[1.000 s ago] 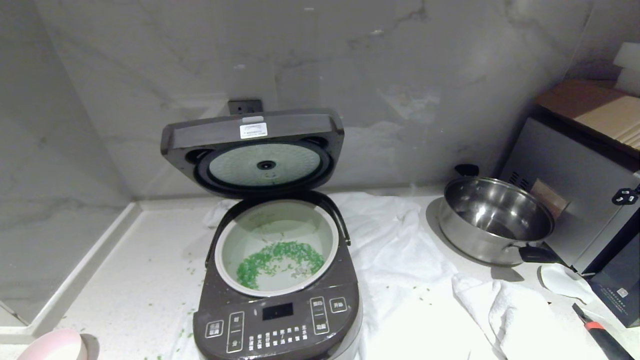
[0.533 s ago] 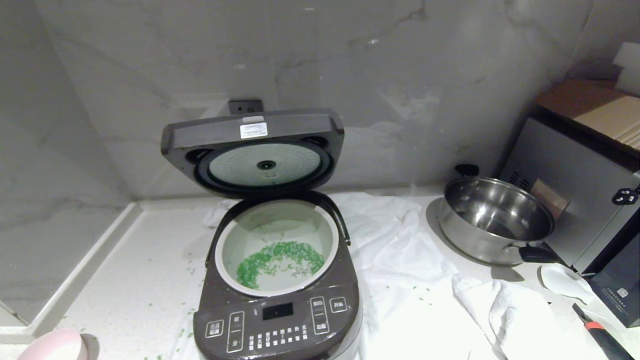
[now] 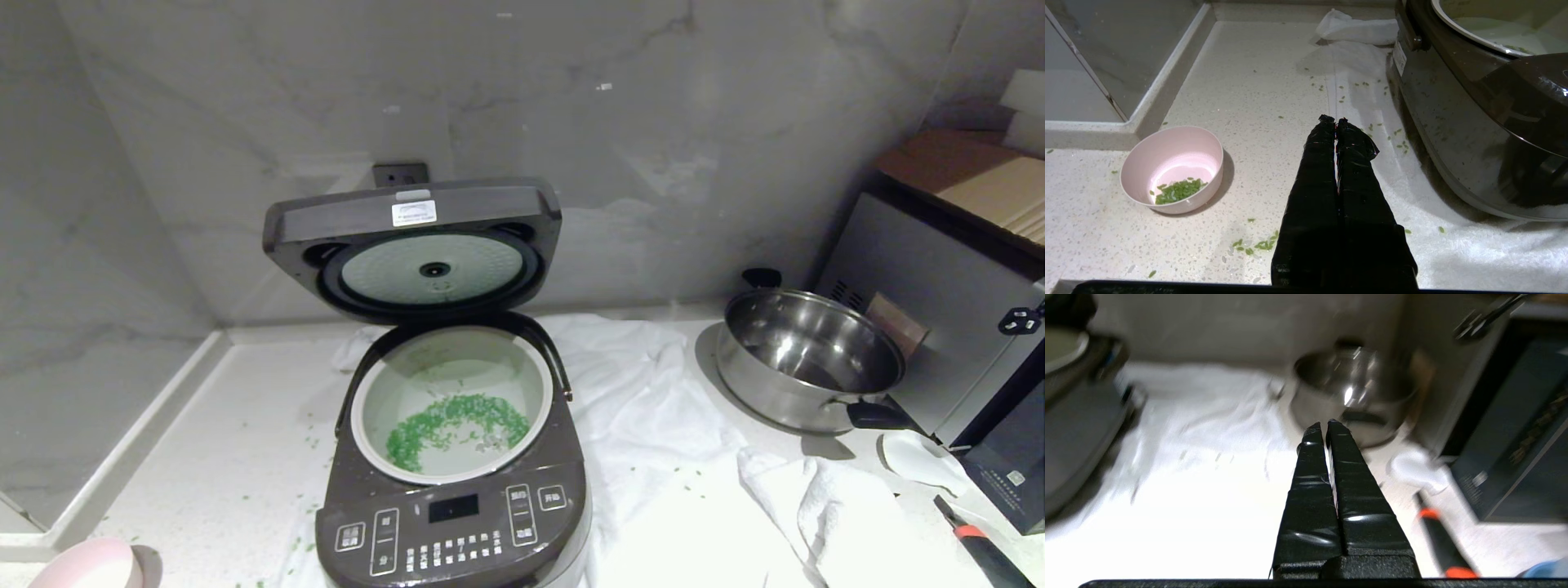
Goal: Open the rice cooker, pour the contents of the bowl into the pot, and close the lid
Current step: Turn on the tap
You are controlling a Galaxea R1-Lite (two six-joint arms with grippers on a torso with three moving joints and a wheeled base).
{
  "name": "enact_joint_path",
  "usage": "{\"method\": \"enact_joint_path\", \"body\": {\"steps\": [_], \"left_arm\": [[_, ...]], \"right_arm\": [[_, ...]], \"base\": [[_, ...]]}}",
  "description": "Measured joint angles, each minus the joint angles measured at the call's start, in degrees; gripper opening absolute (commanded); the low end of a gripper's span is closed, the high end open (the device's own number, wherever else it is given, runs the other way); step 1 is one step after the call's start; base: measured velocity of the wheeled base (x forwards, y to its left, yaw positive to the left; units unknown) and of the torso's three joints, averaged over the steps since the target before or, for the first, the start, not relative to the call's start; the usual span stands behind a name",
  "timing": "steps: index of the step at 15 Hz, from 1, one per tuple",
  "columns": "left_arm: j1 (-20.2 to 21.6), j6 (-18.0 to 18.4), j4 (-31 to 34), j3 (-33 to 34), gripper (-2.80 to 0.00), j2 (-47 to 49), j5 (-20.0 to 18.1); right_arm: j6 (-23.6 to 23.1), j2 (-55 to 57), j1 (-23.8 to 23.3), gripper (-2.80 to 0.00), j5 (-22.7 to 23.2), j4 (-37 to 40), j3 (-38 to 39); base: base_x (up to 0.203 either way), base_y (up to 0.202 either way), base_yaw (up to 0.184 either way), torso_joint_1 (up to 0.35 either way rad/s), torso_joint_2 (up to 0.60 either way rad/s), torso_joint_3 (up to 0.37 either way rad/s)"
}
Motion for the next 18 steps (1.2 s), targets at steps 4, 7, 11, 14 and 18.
{"method": "enact_joint_path", "body": {"steps": [4, 7, 11, 14, 18], "left_arm": [[0.0, 0.0, 0.0, 0.0, -2.8, 0.0, 0.0], [0.0, -0.1, 0.0, 0.0, -2.8, 0.0, 0.0], [0.0, -0.1, 0.0, 0.0, -2.8, 0.0, -0.1], [0.0, 0.0, 0.0, 0.0, -2.8, 0.0, -0.1], [0.0, -0.1, 0.0, 0.0, -2.8, 0.0, -0.2]], "right_arm": [[1.2, -2.3, 0.1, -2.8, 3.4, 3.0, 2.3], [6.9, -2.7, 0.2, -2.8, 0.3, 4.0, 2.4], [5.3, -2.7, 0.2, -2.8, -2.0, 7.3, 1.7], [7.0, -2.7, 0.2, -2.8, -2.1, 7.3, 1.6], [7.1, -2.7, 0.2, -2.8, -2.1, 7.4, 1.7]], "base": [[0.0, 0.0, 0.0, 0.0, 0.0, 0.0], [0.0, 0.0, 0.0, 0.0, 0.0, 0.0], [0.0, 0.0, 0.0, 0.0, 0.0, 0.0], [0.0, 0.0, 0.0, 0.0, 0.0, 0.0], [-0.081, 0.0, -0.001, 0.002, 0.0, -0.001]]}}
